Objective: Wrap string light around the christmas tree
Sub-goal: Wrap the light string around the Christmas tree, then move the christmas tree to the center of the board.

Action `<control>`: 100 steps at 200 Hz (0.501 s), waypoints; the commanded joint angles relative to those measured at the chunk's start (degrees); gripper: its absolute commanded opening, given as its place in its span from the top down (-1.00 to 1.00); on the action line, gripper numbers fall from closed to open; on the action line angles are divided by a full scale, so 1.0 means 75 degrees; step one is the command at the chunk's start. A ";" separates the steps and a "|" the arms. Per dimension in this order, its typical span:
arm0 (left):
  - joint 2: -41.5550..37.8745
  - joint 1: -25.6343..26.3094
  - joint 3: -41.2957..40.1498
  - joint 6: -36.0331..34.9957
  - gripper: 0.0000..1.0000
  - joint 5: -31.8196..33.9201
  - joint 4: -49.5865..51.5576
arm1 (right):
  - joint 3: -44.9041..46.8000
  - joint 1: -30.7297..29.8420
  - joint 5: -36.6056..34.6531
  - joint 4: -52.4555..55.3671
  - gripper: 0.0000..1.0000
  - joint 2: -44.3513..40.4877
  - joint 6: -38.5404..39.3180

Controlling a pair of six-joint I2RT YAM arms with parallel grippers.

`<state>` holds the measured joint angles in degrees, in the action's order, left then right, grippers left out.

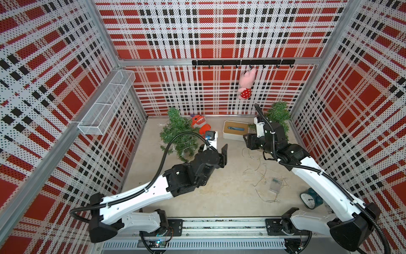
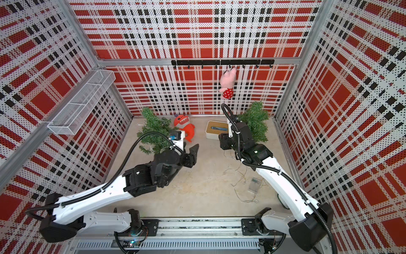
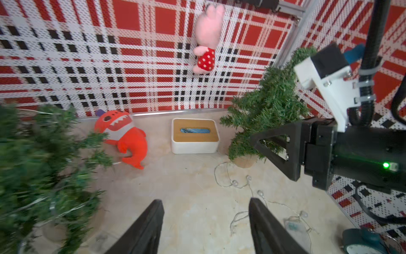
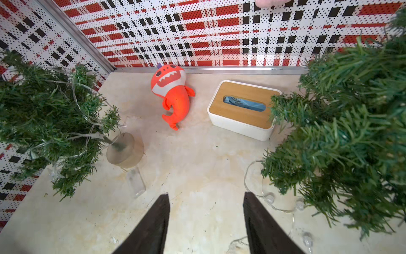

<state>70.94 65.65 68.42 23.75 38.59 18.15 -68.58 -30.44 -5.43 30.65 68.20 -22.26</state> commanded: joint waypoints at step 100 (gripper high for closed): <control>0.4350 -0.3105 -0.0185 -0.0818 -0.28 -0.2964 -0.2270 | 0.1199 0.0025 0.0789 -0.1262 -0.09 -0.0180 -0.0455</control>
<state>100.92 44.95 67.29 20.29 17.37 4.89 -61.87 -30.46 -2.72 26.17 64.82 -24.27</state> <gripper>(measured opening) 0.642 0.551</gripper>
